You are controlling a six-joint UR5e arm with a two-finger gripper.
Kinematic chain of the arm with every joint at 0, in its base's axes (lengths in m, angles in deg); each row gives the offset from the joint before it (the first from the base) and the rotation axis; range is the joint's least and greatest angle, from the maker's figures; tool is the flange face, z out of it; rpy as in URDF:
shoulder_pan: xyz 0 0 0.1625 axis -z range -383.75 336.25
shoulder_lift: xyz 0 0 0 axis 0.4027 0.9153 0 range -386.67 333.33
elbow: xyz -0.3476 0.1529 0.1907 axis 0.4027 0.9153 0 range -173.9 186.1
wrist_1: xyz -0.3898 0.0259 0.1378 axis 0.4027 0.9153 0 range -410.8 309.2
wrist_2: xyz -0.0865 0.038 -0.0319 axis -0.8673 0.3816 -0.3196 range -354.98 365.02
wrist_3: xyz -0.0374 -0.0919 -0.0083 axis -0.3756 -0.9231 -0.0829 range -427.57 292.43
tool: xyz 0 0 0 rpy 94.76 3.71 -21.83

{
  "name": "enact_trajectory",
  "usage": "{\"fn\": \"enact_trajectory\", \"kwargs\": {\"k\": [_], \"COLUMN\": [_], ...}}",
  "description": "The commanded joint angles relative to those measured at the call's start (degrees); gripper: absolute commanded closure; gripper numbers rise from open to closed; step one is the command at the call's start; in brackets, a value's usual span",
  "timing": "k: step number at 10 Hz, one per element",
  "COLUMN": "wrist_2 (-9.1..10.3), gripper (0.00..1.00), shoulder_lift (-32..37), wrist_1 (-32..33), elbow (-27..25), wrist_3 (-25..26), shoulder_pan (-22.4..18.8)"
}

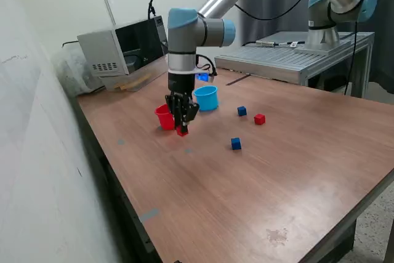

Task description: Place red objects in the red bin, and blue objects in the blue bin.

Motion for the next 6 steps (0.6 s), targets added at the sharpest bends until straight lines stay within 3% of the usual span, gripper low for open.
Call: {"fn": "enact_trajectory", "kwargs": {"k": [1, 3, 6], "wrist_2": [-0.13, -0.22, 0.13], "gripper": [1.0, 1.0, 1.0], "shoulder_lift": [10.8, 13.3, 12.7], "wrist_1": [-2.8, -3.3, -4.2], "elbow": [-6.3, -8.8, -9.6], "wrist_3": [0.1, 0.0, 0.0], "shoulder_pan": [0.0, 2.6, 11.0]}}
